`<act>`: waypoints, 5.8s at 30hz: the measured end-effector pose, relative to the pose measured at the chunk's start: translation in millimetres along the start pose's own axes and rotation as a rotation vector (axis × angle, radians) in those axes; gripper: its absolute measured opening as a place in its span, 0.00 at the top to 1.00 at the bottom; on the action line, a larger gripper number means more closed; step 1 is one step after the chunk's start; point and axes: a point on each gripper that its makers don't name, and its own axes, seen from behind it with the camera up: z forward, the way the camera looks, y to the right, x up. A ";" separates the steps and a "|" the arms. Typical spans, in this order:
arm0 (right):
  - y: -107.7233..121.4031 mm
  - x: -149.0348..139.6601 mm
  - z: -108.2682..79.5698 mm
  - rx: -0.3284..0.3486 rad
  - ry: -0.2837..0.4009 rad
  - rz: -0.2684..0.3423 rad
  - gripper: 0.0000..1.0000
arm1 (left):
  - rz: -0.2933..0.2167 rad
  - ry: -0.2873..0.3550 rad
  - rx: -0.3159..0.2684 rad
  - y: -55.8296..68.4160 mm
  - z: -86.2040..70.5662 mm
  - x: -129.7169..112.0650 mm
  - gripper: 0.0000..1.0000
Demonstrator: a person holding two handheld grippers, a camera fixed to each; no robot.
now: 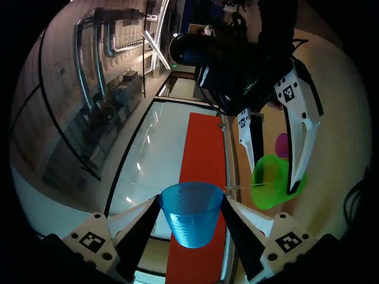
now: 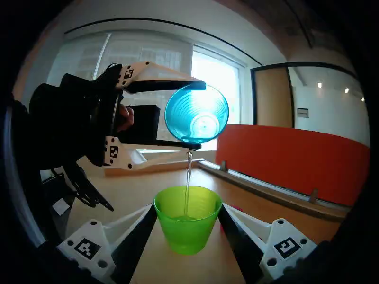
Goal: Pour water
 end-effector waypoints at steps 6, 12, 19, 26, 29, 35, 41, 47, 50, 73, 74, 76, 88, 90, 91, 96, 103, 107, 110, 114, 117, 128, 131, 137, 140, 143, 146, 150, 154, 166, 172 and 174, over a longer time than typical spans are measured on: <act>0.3 0.6 -0.4 -0.001 0.001 -0.001 0.08 | 0.020 0.001 0.001 -1.3 0.1 1.1 0.11; -0.1 1.5 -0.9 0.000 0.003 -0.002 0.08 | 0.043 0.004 0.000 -1.3 1.3 1.3 0.11; 0.5 2.2 -0.9 -0.001 0.003 -0.003 0.08 | 0.063 0.004 0.001 0.4 2.9 1.4 0.11; 0.3 3.3 -0.4 0.000 0.004 -0.005 0.08 | 0.089 0.004 -0.002 3.8 2.8 2.3 0.11; -0.1 3.4 0.1 0.001 0.003 -0.005 0.08 | 0.100 0.004 -0.004 4.6 2.4 3.2 0.11; -0.6 3.1 0.9 0.002 0.004 -0.006 0.08 | 0.117 0.005 -0.001 1.7 0.7 4.1 0.11; 0.0 3.6 1.0 0.001 0.004 -0.007 0.08 | 0.129 0.005 0.002 0.0 -1.7 5.4 0.11; 0.9 3.6 0.2 -0.002 0.006 -0.006 0.08 | 0.144 0.007 0.000 2.6 -1.6 6.9 0.11; 0.5 3.9 -0.5 -0.002 0.007 -0.006 0.08 | 0.154 0.008 0.000 3.2 -0.2 7.4 0.11; 2.4 6.3 -2.8 -0.006 0.013 -0.008 0.08 | 0.198 0.010 0.003 12.0 -2.6 10.4 0.11; 2.5 6.3 -2.8 -0.006 0.012 -0.008 0.08 | 0.197 0.010 0.003 11.3 -2.4 10.0 0.11; 2.1 6.1 -2.7 -0.006 0.012 -0.009 0.08 | 0.192 0.010 0.003 10.2 -1.9 9.4 0.11; 1.6 6.5 -2.6 -0.007 0.013 -0.012 0.08 | 0.123 0.001 0.003 8.3 -1.7 3.9 0.11; 1.5 6.7 -2.7 -0.007 0.013 -0.012 0.08 | 0.105 -0.002 0.002 7.7 -1.9 2.4 0.11; 1.5 6.7 -2.8 -0.007 0.013 -0.013 0.08 | 0.097 -0.003 0.002 7.3 -2.0 2.0 0.11; 1.4 7.4 -3.1 -0.010 0.013 -0.016 0.08 | 0.041 -0.010 0.002 6.0 -2.7 -0.4 0.11; 1.9 8.3 -3.8 -0.013 0.014 -0.021 0.08 | -0.062 -0.024 -0.003 8.7 -5.2 -6.1 0.11; 2.6 8.4 -5.0 -0.016 0.014 -0.025 0.08 | -0.123 -0.035 -0.003 10.6 -6.3 -9.8 0.11; 2.8 9.2 -5.5 -0.017 0.014 -0.025 0.08 | -0.168 -0.042 -0.002 11.5 -6.3 -12.5 0.11; 2.5 9.4 -5.8 -0.019 0.012 -0.030 0.08 | -0.232 -0.049 0.003 11.5 -5.5 -17.1 0.11; 2.7 9.8 -6.5 -0.021 0.011 -0.031 0.09 | -0.285 -0.054 0.003 12.4 -5.5 -21.5 0.11; 3.3 10.4 -7.4 -0.023 0.009 -0.034 0.09 | -0.446 -0.079 0.001 14.3 -10.1 -37.8 0.11; 3.0 10.8 -7.1 -0.022 0.009 -0.035 0.08 | -0.490 -0.082 0.001 16.3 -11.8 -40.1 0.11; 2.4 11.2 -7.5 -0.023 0.007 -0.039 0.08 | -0.575 -0.081 0.000 18.2 -15.8 -40.3 0.11; 2.4 11.7 -8.4 -0.024 0.006 -0.040 0.08 | -0.614 -0.083 0.003 17.2 -18.0 -41.9 0.11; 2.5 12.5 -9.3 -0.026 0.007 -0.042 0.08 | -0.653 -0.089 0.003 16.7 -20.0 -45.0 0.11; 2.5 13.3 -9.7 -0.027 0.007 -0.042 0.08 | -0.689 -0.094 0.002 16.7 -20.9 -48.6 0.11; 2.0 14.2 -10.1 -0.028 0.007 -0.045 0.08 | -0.740 -0.098 0.006 15.4 -21.2 -53.1 0.11; 2.0 15.0 -10.4 -0.028 0.007 -0.047 0.08 | -0.791 -0.094 0.006 15.2 -21.4 -54.4 0.11; 2.0 16.6 -12.2 -0.030 0.010 -0.055 0.08 | -0.914 -0.095 0.002 20.1 -23.8 -59.3 0.11; 2.1 18.0 -13.1 -0.032 0.010 -0.059 0.08 | -0.949 -0.099 0.003 23.0 -26.1 -61.7 0.11; 2.4 18.6 -13.3 -0.032 0.011 -0.061 0.08 | -0.962 -0.096 0.003 24.0 -27.0 -60.8 0.11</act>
